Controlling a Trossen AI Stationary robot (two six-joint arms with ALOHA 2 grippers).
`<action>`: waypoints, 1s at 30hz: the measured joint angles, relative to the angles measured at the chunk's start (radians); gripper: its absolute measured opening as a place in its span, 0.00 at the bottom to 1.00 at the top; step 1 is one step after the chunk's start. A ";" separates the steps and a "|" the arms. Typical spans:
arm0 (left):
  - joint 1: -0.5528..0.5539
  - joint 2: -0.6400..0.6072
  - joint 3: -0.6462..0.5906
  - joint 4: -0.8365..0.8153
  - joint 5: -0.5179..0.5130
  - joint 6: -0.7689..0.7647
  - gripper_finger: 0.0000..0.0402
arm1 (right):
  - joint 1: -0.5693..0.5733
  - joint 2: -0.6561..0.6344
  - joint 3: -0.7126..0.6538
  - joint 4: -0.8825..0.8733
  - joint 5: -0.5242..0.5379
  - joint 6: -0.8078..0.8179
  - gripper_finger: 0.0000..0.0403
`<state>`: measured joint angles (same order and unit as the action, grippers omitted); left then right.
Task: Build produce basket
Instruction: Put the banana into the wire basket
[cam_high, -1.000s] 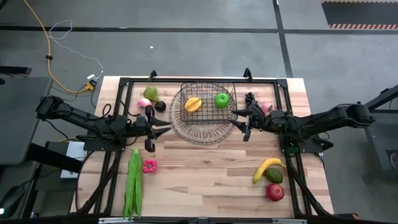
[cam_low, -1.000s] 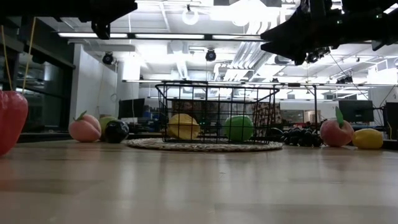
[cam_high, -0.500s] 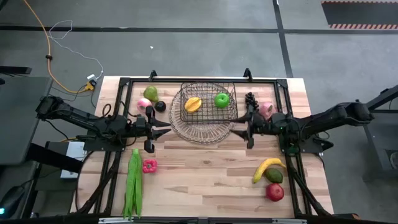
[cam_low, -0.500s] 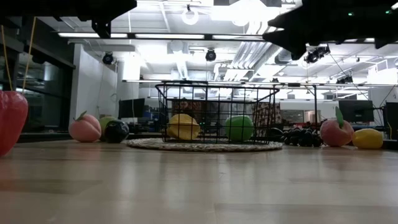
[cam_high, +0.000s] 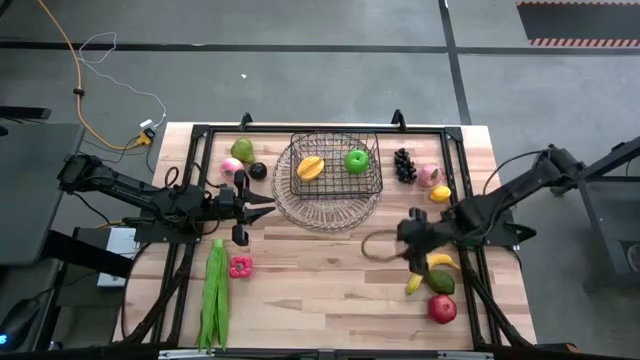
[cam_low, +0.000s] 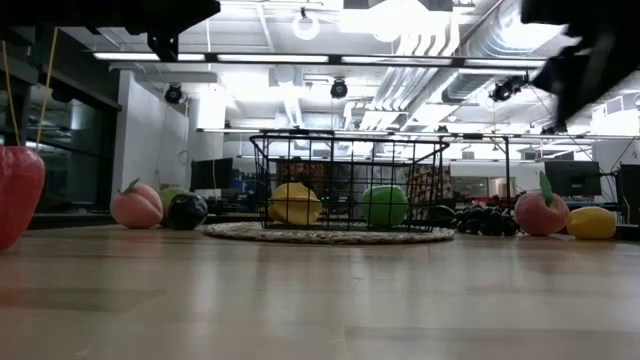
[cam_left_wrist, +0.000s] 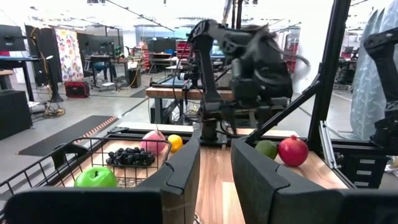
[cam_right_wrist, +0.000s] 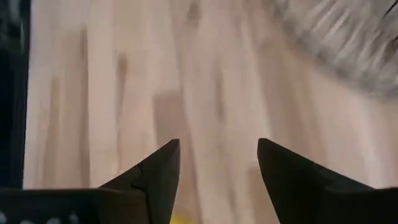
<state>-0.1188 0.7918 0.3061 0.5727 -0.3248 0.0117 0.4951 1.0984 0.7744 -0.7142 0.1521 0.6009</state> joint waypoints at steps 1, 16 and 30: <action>0.000 0.000 0.000 0.000 0.000 0.000 0.21 | 0.022 0.029 0.016 -0.030 -0.021 0.004 0.51; 0.000 0.000 0.000 -0.010 0.004 -0.007 0.21 | 0.195 0.423 0.113 -0.170 -0.190 -0.102 0.51; 0.000 0.000 0.000 -0.013 0.004 -0.007 0.20 | 0.239 0.542 0.115 -0.195 -0.118 -0.260 0.51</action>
<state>-0.1184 0.7918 0.3061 0.5599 -0.3210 0.0044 0.7338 1.6407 0.8898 -0.9093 0.0345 0.3412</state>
